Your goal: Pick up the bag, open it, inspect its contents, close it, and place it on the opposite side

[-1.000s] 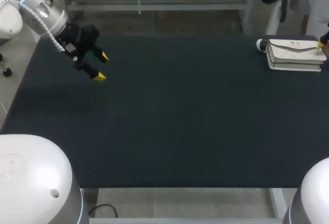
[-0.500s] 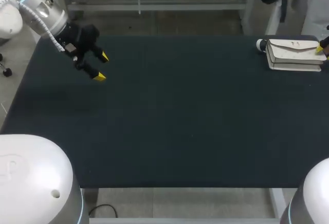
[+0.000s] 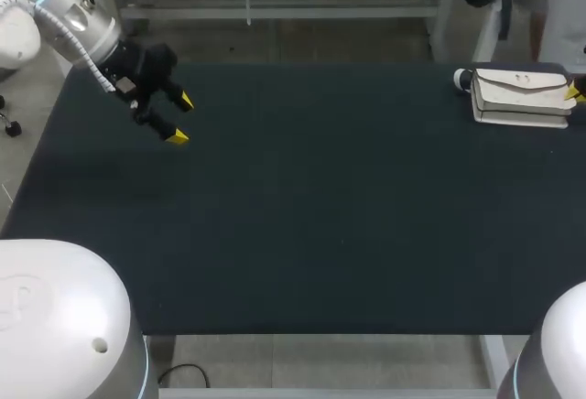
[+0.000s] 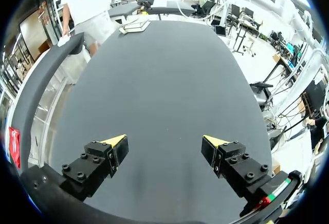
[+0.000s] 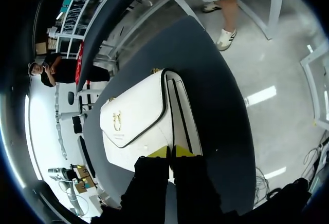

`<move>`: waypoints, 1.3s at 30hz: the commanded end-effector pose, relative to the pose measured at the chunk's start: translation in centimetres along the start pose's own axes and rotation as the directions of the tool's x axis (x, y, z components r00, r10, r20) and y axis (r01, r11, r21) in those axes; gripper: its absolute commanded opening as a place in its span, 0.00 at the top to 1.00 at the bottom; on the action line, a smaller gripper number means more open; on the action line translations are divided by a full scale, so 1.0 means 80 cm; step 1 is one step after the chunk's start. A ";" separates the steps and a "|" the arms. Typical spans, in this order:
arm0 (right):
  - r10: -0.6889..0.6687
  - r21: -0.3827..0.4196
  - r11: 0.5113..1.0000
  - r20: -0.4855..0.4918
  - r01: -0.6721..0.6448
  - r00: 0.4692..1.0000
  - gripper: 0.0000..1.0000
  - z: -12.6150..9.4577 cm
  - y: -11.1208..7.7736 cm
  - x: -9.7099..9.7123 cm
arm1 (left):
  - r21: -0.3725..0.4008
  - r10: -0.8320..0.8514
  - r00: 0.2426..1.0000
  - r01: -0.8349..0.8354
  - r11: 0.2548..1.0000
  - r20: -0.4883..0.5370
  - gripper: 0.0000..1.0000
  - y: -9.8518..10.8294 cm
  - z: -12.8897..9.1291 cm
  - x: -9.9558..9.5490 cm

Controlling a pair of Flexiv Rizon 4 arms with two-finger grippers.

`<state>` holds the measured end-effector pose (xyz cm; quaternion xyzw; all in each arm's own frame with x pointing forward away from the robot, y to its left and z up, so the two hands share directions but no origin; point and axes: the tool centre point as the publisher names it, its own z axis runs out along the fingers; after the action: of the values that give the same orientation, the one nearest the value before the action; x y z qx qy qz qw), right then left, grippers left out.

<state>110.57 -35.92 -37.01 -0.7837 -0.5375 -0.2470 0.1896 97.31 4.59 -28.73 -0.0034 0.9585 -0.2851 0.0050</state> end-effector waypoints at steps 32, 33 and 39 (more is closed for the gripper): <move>-0.196 0.257 0.934 -0.212 0.249 0.957 1.00 0.040 -0.094 0.087 | 0.002 0.000 1.000 0.000 1.000 0.001 0.00 0.000 0.001 0.000; -0.198 0.260 0.932 -0.220 0.253 0.955 1.00 0.040 -0.097 0.087 | 0.002 0.000 1.000 0.000 1.000 0.001 0.00 0.000 0.001 0.000; -0.230 0.289 0.909 -0.250 0.299 0.941 1.00 0.043 -0.117 0.097 | 0.002 0.000 1.000 0.000 1.000 0.001 0.00 0.000 0.001 0.000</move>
<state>104.35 -24.94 -34.89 -0.6445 -0.6400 -0.2767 0.3137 97.31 4.59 -28.75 -0.0034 0.9584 -0.2853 0.0051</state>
